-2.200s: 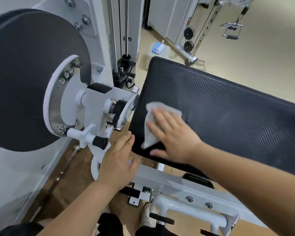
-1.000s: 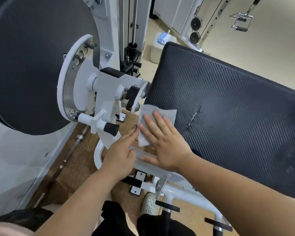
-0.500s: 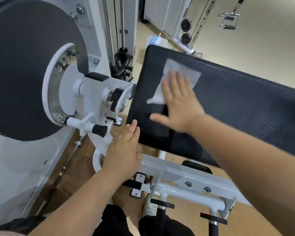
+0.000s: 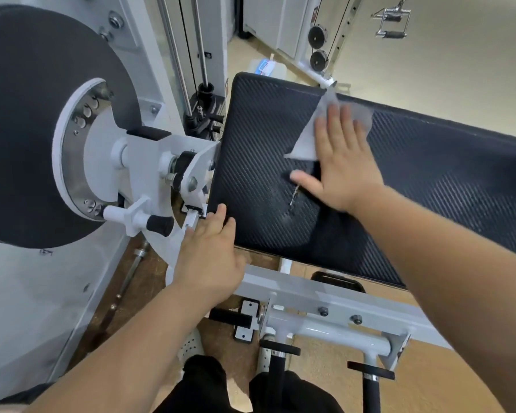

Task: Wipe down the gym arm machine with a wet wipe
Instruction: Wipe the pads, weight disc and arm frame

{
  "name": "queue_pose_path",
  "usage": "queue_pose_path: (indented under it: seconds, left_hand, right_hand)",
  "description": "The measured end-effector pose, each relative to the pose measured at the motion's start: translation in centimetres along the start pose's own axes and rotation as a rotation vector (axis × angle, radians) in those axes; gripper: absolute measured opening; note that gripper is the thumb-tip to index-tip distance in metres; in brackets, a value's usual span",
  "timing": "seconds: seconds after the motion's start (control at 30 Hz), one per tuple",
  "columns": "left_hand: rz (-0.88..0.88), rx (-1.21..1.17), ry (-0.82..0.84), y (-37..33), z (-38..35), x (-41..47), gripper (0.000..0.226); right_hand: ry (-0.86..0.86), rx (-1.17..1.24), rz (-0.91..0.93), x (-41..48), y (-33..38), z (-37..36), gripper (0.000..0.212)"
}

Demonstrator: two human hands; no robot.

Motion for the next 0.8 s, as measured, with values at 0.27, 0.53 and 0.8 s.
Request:
queue_pose_path:
  seconds: [0.27, 0.53, 0.8]
  left_hand:
    - [-0.073, 0.019, -0.005, -2.3, -0.1, 0.5, 0.076]
    - [-0.110, 0.122, 0.033, -5.5, 0.5, 2.2, 0.078]
    - [-0.086, 0.209, 0.142, -5.3, 0.4, 3.2, 0.078]
  right_hand:
    - [0.042, 0.048, 0.213, -9.3, 7.8, -6.0, 0.108]
    - [0.001, -0.097, 0.512, -11.1, 0.8, -6.7, 0.102]
    - [-0.050, 0.111, -0.156, -1.2, -4.1, 0.6, 0.105]
Point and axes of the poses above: each hand's wrist, its own x-axis towards the middle knuckle, its own z-axis out of the back of the hand, y = z × x, the point moved 3 cm from there along x, towards the middle knuckle
